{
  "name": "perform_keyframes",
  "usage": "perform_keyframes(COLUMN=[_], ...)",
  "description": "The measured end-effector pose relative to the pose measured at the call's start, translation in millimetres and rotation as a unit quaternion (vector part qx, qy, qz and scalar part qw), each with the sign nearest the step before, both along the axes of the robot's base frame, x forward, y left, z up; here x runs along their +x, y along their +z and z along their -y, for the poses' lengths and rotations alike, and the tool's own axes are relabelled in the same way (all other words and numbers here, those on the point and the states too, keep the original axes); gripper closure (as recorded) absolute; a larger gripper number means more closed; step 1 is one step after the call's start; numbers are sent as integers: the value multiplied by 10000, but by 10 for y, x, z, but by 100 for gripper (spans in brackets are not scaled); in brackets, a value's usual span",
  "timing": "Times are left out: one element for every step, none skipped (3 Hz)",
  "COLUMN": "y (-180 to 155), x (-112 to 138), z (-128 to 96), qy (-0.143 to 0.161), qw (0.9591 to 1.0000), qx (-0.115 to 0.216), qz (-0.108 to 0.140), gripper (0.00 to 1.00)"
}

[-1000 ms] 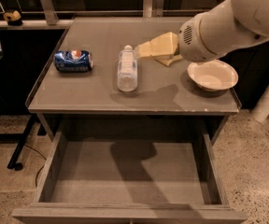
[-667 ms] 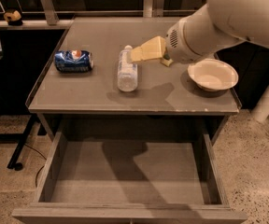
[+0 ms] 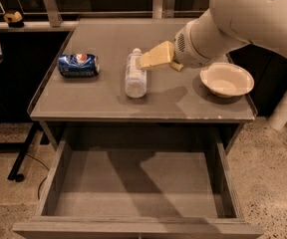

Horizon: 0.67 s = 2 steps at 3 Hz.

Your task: Place blue plastic bottle into top drawer

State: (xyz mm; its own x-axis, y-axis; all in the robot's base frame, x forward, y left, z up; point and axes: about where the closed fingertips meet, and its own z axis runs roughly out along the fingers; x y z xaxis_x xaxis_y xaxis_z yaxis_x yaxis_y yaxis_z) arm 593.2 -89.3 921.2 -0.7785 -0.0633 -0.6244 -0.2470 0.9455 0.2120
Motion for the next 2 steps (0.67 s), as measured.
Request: perform_keyframes(y=[11, 37], x=[-29, 79], z=[2, -143], qy=[-101, -114], qw=[9999, 9993], qx=[105, 323], qz=[43, 117], gripper=[0, 0])
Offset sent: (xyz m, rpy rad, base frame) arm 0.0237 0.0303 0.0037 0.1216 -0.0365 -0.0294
